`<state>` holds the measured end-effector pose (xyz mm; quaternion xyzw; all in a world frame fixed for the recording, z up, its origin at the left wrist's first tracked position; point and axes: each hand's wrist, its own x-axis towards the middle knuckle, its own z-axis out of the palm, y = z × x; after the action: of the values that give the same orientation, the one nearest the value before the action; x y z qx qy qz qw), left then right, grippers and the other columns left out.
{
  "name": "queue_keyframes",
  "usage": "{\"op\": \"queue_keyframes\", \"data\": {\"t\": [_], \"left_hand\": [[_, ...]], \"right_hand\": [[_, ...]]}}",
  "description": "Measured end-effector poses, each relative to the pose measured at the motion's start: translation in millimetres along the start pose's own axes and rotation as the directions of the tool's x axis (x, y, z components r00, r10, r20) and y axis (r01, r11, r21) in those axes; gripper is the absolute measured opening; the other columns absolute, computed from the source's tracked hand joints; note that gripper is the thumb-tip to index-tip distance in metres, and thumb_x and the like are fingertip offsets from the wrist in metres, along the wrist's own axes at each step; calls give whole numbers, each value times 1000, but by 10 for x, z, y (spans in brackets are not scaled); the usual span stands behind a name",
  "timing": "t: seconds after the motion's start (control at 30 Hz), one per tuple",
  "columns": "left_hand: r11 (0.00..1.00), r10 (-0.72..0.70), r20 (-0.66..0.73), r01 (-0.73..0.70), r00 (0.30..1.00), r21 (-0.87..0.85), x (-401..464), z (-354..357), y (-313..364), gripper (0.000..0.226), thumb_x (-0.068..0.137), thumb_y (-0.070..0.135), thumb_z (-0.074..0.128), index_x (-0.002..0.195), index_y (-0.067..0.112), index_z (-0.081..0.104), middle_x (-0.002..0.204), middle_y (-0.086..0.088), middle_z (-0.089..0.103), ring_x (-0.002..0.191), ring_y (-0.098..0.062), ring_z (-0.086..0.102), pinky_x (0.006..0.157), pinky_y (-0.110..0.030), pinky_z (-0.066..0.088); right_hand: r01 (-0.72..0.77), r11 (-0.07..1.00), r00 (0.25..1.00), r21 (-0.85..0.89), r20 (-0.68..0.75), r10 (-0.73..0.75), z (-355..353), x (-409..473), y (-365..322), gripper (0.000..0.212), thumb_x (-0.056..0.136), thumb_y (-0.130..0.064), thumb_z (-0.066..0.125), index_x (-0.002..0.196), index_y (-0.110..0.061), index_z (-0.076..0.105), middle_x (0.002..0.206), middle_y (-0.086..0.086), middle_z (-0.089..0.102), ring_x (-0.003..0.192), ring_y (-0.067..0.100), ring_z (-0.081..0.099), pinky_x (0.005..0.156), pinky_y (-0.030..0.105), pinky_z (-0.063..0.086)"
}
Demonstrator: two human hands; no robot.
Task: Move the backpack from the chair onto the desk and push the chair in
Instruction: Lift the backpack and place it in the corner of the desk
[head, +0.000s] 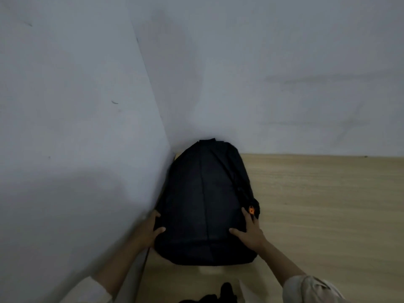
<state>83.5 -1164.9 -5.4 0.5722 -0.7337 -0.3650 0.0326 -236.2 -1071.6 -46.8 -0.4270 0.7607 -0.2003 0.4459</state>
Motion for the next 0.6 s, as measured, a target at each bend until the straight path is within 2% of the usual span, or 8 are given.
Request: {"op": "queue_keyframes", "data": {"t": [0.07,0.17,0.27,0.33,0.37,0.47,0.6], "left_hand": [[997,-44,-24,46,999,68,-12,-79,-101,43,94,12,53,133,4,37,133,-17,54,117,-27,54,95,-32,45],[994,-71,-70,76,995,76,5,-62,-64,51,96,7,46,142,2,25,140,-19,48,122,-29,51,97,-29,40],[994,-43,-181,60,983,92,-20,39,-48,59,97,12,43,148,7,14,135,-25,45,116,-35,51,99,-35,42],[985,-63,-263,103,963,139,-70,162,-52,63,96,22,48,150,14,15,132,-26,43,111,-36,51,95,-37,46],[983,-66,-272,109,960,147,-101,238,-61,66,95,30,49,150,16,16,135,-25,40,115,-36,49,97,-38,46],[986,-41,-218,75,975,149,-152,385,-150,81,88,52,53,151,23,10,147,-22,24,133,-37,34,109,-43,36],[994,-10,-138,25,990,108,-77,306,-270,106,69,76,53,150,30,3,150,-16,17,136,-33,28,113,-43,32]], "right_hand": [[40,999,998,11,44,-41,138,18,-175,96,84,-44,67,152,-28,2,161,11,5,146,33,19,119,48,22],[69,998,996,0,47,-69,168,42,-306,98,85,-44,67,153,-25,-1,161,12,4,147,32,18,120,45,21],[115,993,991,8,70,-115,133,-1,-302,102,84,-42,69,152,-26,-4,160,12,4,147,31,16,120,44,21],[151,988,987,-43,68,-148,147,-64,-262,106,82,-41,71,152,-27,-8,160,13,1,147,31,14,120,45,21],[163,983,985,-80,62,-158,174,-92,-236,109,81,-43,72,151,-27,-10,160,14,-1,147,32,13,120,46,20],[162,971,986,-177,77,-151,278,-164,-179,114,77,-50,73,150,-32,-14,160,14,-9,146,37,13,120,46,20],[129,964,989,-232,103,-107,370,-194,-130,118,72,-56,74,149,-39,-14,158,17,-15,146,41,9,120,47,18]]}}
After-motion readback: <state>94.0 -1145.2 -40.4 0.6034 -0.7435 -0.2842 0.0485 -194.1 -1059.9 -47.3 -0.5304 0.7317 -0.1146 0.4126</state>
